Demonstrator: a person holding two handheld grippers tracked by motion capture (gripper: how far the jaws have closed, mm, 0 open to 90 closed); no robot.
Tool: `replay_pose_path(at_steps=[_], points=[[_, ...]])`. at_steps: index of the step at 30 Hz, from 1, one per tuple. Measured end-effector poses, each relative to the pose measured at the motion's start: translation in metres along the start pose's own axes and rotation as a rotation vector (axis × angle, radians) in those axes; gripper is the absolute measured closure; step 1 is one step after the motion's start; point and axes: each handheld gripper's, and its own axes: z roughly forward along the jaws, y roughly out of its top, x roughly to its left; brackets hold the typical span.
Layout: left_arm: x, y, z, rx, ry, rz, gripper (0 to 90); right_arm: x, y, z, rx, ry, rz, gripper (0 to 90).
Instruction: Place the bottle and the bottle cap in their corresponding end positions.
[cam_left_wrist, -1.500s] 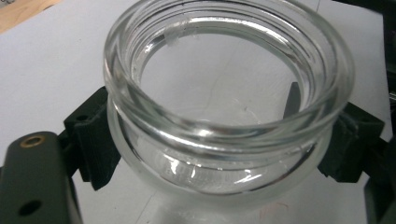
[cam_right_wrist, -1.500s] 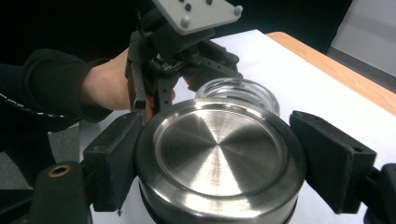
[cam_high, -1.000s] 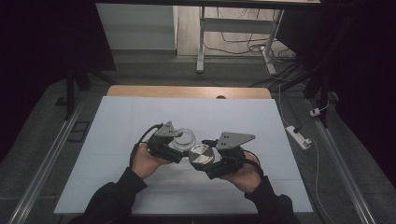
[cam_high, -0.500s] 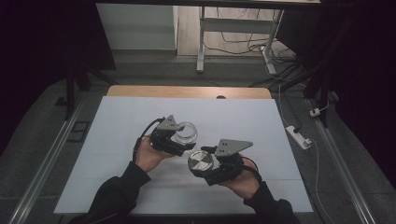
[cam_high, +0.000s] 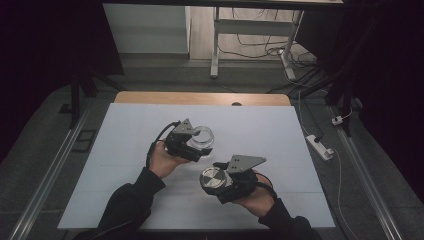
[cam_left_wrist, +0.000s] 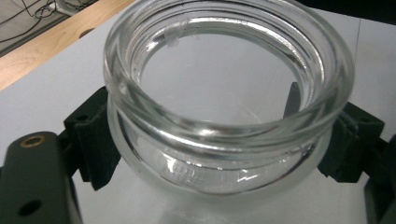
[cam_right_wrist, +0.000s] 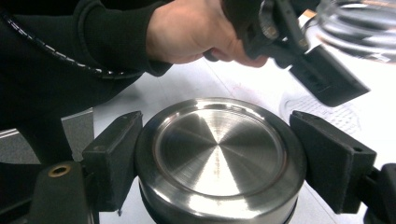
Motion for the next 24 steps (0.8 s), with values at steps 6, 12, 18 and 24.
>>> replay_pose_path(at_steps=[6,12,18,24], points=[[0.005,0.001,0.004,-0.002,0.003,-0.006,15.6,0.000,-0.004,0.006,0.002,0.002,-0.001,20.0],[0.011,0.002,0.007,0.002,0.011,-0.010,15.6,0.000,-0.008,0.013,0.009,0.006,-0.001,20.0],[0.016,0.003,0.011,0.004,0.024,-0.010,15.6,-0.001,-0.013,0.020,0.017,0.007,-0.001,20.0],[0.020,0.003,0.017,0.009,0.029,-0.005,15.6,-0.001,-0.017,0.029,0.026,0.011,-0.009,20.0]])
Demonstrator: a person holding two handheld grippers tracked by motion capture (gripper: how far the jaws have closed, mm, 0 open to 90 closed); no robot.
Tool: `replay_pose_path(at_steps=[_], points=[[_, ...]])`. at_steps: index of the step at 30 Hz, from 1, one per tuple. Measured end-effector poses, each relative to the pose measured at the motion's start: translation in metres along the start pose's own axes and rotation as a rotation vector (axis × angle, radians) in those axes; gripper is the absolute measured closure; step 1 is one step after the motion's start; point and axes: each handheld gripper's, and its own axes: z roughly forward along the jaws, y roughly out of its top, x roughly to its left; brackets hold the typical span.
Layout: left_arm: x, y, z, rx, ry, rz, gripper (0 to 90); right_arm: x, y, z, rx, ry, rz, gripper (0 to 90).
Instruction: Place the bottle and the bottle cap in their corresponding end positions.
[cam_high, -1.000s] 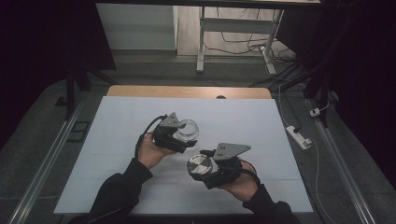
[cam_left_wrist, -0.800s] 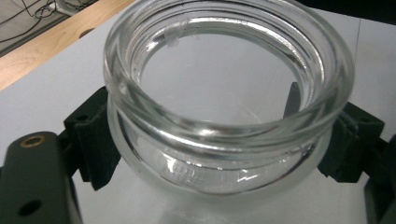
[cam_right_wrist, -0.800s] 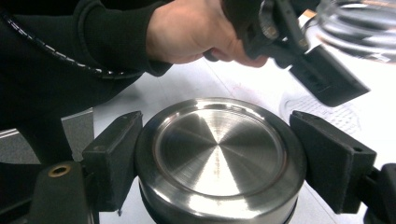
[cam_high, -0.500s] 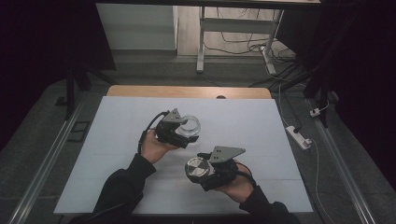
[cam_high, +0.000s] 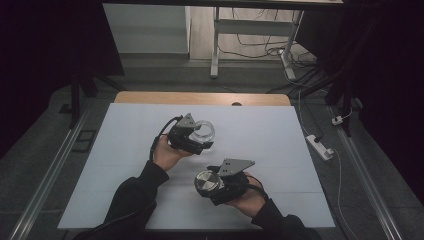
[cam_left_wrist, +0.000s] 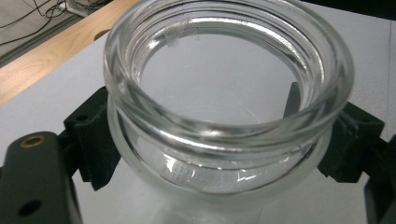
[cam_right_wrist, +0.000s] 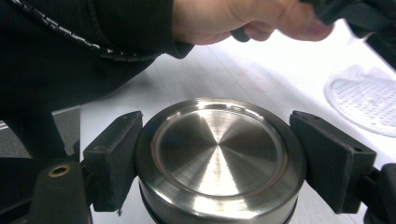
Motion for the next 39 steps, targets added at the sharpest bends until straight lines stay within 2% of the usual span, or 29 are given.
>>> replay_pose_path(at_steps=[18,39], points=[[0.011,-0.005,0.015,0.017,0.020,0.005,15.6,-0.010,-0.012,0.022,0.018,-0.015,0.011,20.0],[0.020,-0.017,0.032,0.035,0.030,-0.025,15.6,-0.023,-0.027,0.046,0.101,-0.030,0.022,19.9]])
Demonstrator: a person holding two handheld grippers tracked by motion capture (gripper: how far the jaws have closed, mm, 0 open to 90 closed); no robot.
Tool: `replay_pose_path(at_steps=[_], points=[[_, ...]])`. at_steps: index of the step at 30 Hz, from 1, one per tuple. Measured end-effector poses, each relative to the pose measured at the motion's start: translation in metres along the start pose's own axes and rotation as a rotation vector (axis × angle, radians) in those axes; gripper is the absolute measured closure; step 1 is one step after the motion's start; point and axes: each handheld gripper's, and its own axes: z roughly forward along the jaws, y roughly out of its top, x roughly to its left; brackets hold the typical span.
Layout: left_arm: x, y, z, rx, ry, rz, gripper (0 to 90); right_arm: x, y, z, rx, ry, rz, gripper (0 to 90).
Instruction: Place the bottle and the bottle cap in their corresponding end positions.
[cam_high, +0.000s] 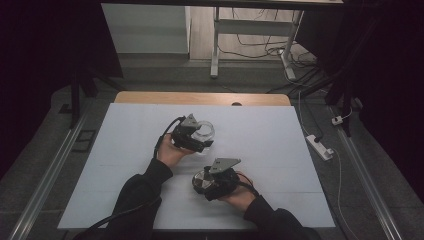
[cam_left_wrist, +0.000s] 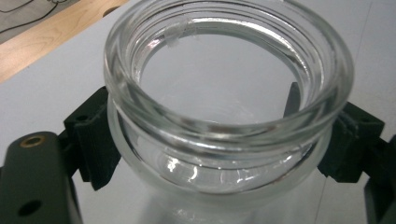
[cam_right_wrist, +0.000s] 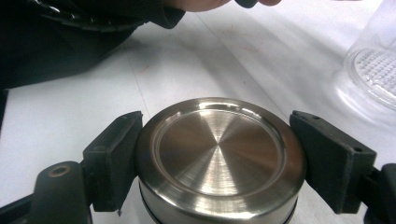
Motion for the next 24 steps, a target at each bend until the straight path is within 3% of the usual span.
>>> replay_pose_path(at_steps=[14,24], points=[[0.004,-0.007,0.007,0.029,0.016,-0.019,15.6,-0.005,-0.005,0.010,0.050,0.011,0.021,19.5],[0.005,-0.014,0.008,0.022,0.007,-0.025,15.3,-0.001,-0.007,0.015,0.117,-0.005,-0.016,18.7]])
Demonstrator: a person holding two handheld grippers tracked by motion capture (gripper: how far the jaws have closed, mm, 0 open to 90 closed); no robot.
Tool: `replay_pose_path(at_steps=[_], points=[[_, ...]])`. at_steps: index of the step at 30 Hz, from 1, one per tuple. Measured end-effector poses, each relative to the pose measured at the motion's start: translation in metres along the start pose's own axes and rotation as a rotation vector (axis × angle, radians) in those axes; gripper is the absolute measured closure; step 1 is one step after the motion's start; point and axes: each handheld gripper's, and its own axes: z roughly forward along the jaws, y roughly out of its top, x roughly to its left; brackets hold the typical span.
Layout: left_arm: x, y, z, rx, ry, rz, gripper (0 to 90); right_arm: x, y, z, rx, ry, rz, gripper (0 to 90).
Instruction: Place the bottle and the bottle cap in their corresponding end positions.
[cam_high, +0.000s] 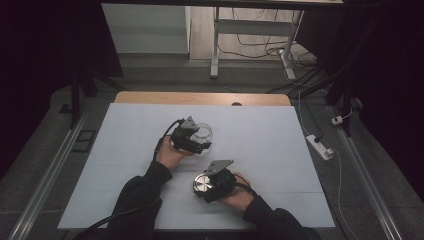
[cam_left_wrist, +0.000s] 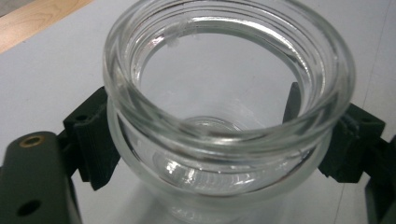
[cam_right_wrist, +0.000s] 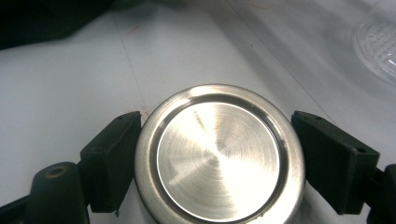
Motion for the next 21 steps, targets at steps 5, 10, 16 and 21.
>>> replay_pose_path(at_steps=[5,10,16,21], points=[[0.0003,-0.0008,-0.0003,0.000,-0.001,0.001,15.1,-0.0001,0.0007,-0.0002,0.003,-0.003,0.020,18.4],[-0.0028,0.0006,0.0002,0.020,0.024,0.009,13.6,-0.0004,0.0013,-0.0010,-0.015,-0.007,0.030,16.3],[-0.0028,0.0008,-0.0028,0.041,0.022,0.003,9.6,-0.0008,0.0032,-0.0041,-0.031,-0.009,0.049,14.3],[-0.0023,-0.0006,-0.0052,0.060,0.017,-0.012,6.2,0.0001,0.0044,-0.0054,-0.032,-0.006,0.056,12.7]])
